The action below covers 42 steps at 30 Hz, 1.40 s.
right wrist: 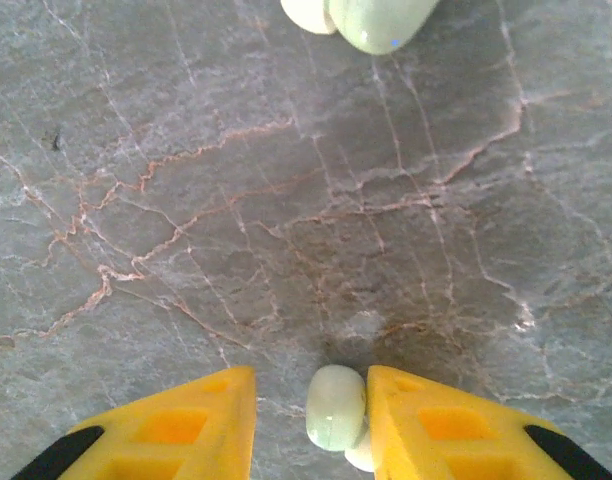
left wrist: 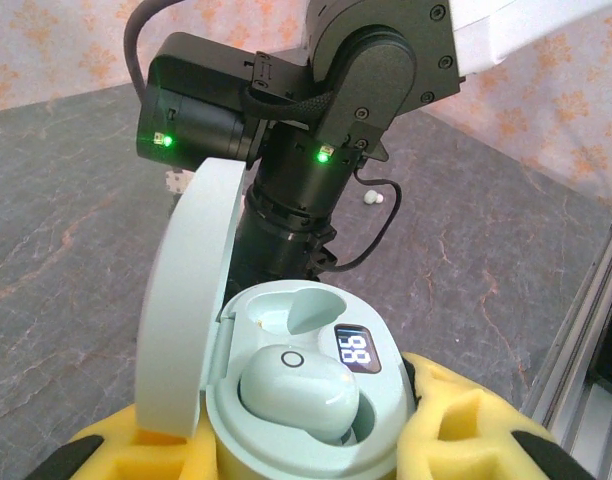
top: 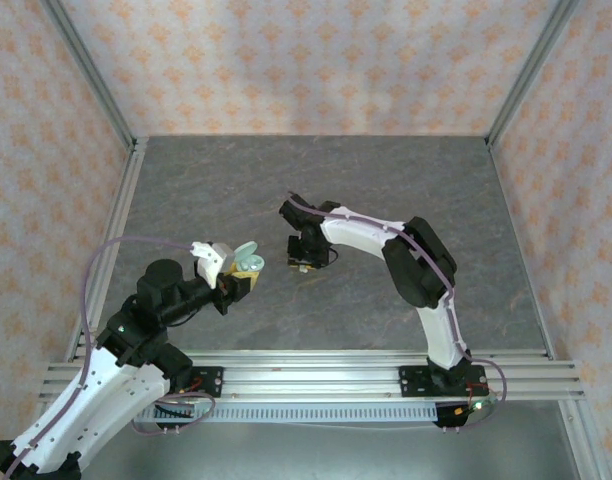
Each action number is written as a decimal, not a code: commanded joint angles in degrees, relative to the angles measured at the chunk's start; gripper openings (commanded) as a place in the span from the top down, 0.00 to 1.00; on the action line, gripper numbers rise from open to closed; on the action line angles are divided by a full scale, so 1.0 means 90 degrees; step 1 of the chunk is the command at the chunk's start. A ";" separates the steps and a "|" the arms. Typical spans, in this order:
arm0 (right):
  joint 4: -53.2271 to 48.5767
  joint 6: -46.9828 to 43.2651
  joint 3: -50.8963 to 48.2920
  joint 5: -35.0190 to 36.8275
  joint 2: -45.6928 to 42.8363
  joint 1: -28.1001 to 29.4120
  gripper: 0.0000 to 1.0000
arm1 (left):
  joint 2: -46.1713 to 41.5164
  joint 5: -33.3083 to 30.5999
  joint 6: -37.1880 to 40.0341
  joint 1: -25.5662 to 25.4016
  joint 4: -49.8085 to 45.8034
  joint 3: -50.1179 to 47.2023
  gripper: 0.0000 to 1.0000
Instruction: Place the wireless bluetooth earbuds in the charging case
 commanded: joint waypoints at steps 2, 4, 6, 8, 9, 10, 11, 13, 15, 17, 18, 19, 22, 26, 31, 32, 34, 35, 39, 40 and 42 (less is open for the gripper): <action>-0.0308 -0.0192 0.0215 0.0296 0.0183 0.0079 0.65 | -0.0095 -0.0060 0.0098 0.0035 -0.0069 0.0050 1.00; -0.0387 -0.0283 0.0240 0.0405 0.0184 0.0125 0.65 | -0.0103 -0.0061 0.0098 0.0035 -0.0070 0.0050 1.00; -0.0475 -0.0429 0.0246 0.0564 0.0182 0.0192 0.65 | -0.0122 -0.0065 0.0089 0.0035 -0.0053 0.0035 1.00; -0.0588 -0.0629 0.0283 0.0825 0.0174 0.0276 0.65 | -0.0122 -0.0067 0.0079 0.0027 -0.0055 0.0024 1.00; -0.0641 -0.0719 0.0311 0.0918 0.0174 0.0310 0.65 | -0.0126 -0.0062 0.0079 0.0028 -0.0052 0.0015 1.00; -0.0726 -0.0802 0.0348 0.1023 0.0192 0.0346 0.65 | -0.0124 -0.0061 0.0071 0.0035 -0.0052 0.0020 1.00; -0.0798 -0.0871 0.0391 0.1121 0.0213 0.0375 0.66 | -0.0141 -0.0061 0.0069 0.0035 -0.0061 0.0019 1.00; -0.0902 -0.0963 0.0450 0.1227 0.0251 0.0408 0.67 | -0.0137 -0.0064 0.0069 0.0035 -0.0060 0.0029 1.00; -0.0918 -0.0995 0.0461 0.1233 0.0269 0.0420 0.68 | -0.0135 -0.0071 0.0069 0.0030 -0.0062 0.0040 1.00; -0.0868 -0.0997 0.0451 0.1201 0.0306 0.0421 0.70 | -0.0137 -0.0071 0.0069 0.0035 -0.0072 0.0050 1.00; -0.0859 -0.0997 0.0451 0.1190 0.0320 0.0421 0.70 | -0.0142 -0.0062 0.0069 0.0035 -0.0083 0.0059 1.00; -0.0854 -0.0997 0.0473 0.1182 0.0347 0.0421 0.70 | -0.0151 -0.0061 0.0068 0.0035 -0.0093 0.0059 1.00; -0.0914 -0.1007 0.0581 0.1224 0.0414 0.0421 0.69 | -0.0168 -0.0065 0.0059 0.0035 -0.0133 0.0069 1.00; -0.0996 -0.1082 0.0767 0.1307 0.0476 0.0420 0.69 | -0.0174 -0.0091 0.0068 0.0028 -0.0140 0.0079 1.00; -0.1137 -0.1229 0.0939 0.1232 0.0575 0.0416 0.78 | -0.0161 -0.0090 0.0050 0.0034 -0.0123 0.0088 1.00; -0.1162 -0.1235 0.0940 0.1200 0.0574 0.0421 0.78 | -0.0156 -0.0091 0.0044 0.0035 -0.0121 0.0088 1.00; -0.1206 -0.1248 0.0888 0.1143 0.0522 0.0421 0.79 | -0.0161 -0.0100 0.0040 0.0030 -0.0120 0.0085 1.00; -0.1204 -0.1245 0.0847 0.1129 0.0472 0.0418 0.79 | -0.0155 -0.0098 0.0034 0.0027 -0.0111 0.0093 1.00; -0.1178 -0.1238 0.0639 0.1116 0.0269 0.0401 0.76 | -0.0147 -0.0100 0.0038 0.0030 -0.0111 0.0089 1.00; -0.1178 -0.1254 0.0618 0.1116 0.0250 0.0396 0.74 | -0.0141 -0.0100 0.0037 0.0035 -0.0103 0.0089 1.00; -0.1212 -0.1305 0.0617 0.1133 0.0271 0.0391 0.72 | -0.0139 -0.0088 0.0030 0.0029 -0.0101 0.0089 1.00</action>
